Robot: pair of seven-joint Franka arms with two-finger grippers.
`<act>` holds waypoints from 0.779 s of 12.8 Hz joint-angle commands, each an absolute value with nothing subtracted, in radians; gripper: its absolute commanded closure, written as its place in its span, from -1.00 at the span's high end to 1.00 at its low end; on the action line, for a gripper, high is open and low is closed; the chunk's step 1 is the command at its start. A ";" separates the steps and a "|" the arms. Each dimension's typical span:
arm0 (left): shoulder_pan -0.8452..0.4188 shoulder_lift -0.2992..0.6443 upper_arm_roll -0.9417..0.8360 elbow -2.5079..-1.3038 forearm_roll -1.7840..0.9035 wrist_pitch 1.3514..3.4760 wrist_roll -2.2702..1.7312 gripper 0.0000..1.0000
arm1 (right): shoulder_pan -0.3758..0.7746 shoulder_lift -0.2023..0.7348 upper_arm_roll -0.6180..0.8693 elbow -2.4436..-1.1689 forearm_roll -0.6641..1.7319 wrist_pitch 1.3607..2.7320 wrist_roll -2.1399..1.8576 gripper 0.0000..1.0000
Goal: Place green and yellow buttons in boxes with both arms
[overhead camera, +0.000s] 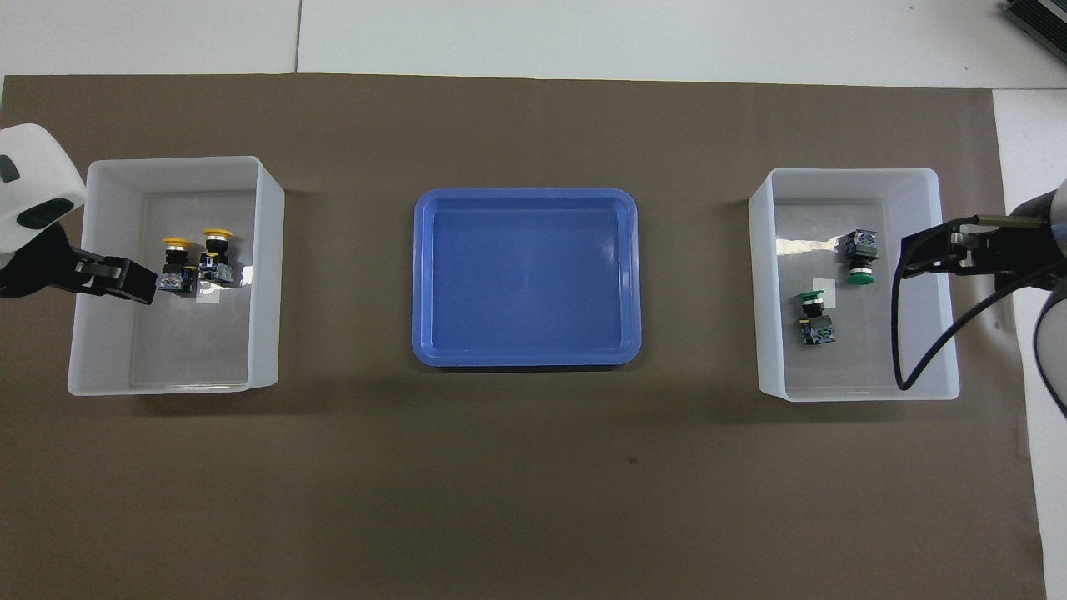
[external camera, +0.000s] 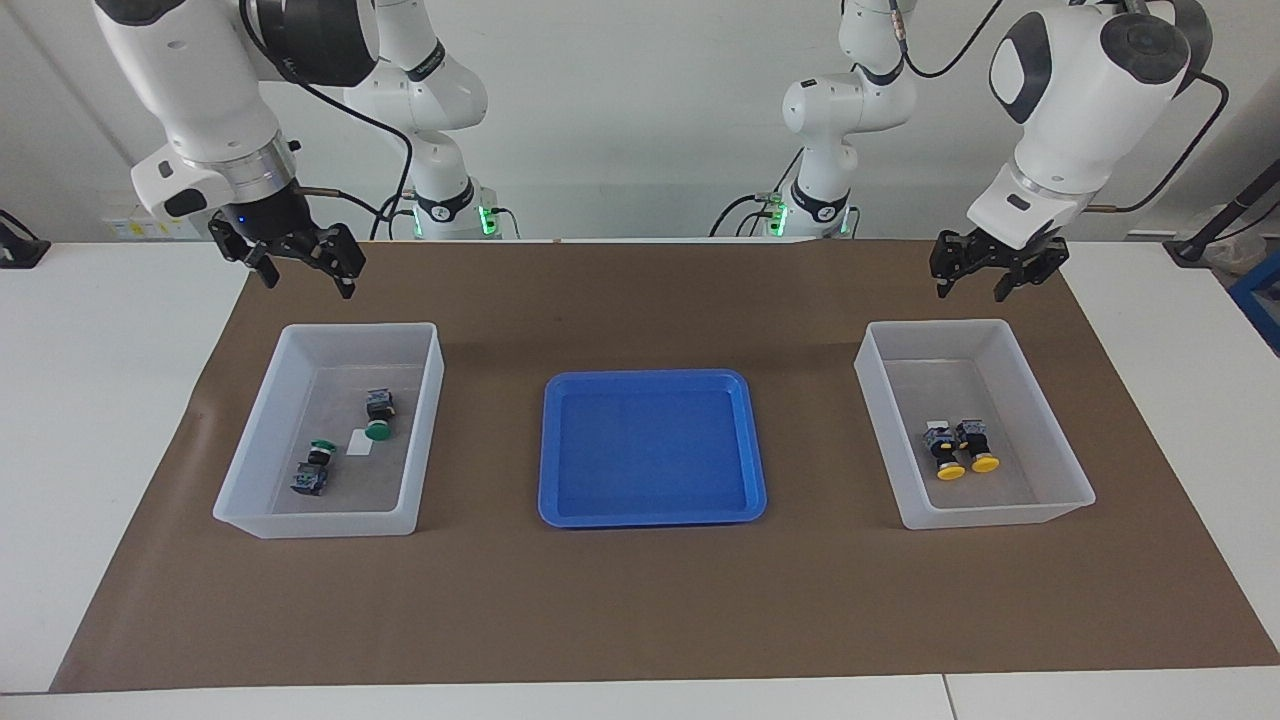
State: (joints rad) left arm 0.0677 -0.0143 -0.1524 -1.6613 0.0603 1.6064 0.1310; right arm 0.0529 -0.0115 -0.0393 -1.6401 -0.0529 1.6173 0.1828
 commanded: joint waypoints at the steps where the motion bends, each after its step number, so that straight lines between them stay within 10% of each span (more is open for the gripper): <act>1: 0.064 0.009 -0.152 -1.579 0.063 1.555 0.138 0.62 | 0.066 -0.009 -0.052 -1.629 -0.028 1.592 0.170 1.00; 4: 0.067 -0.003 -0.152 -1.618 0.063 1.601 0.127 1.00 | 0.057 -0.018 -0.046 -1.623 -0.018 1.585 0.169 1.00; 10: 0.064 -0.002 -0.153 -1.618 0.054 1.634 0.135 1.00 | 0.054 -0.020 -0.051 -1.585 0.021 1.559 0.153 1.00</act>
State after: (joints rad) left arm 0.0677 -0.0013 -0.1532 -1.6174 0.0587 1.6177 0.1305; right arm 0.0594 -0.0174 -0.0433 -1.6109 -0.0093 1.5892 0.1797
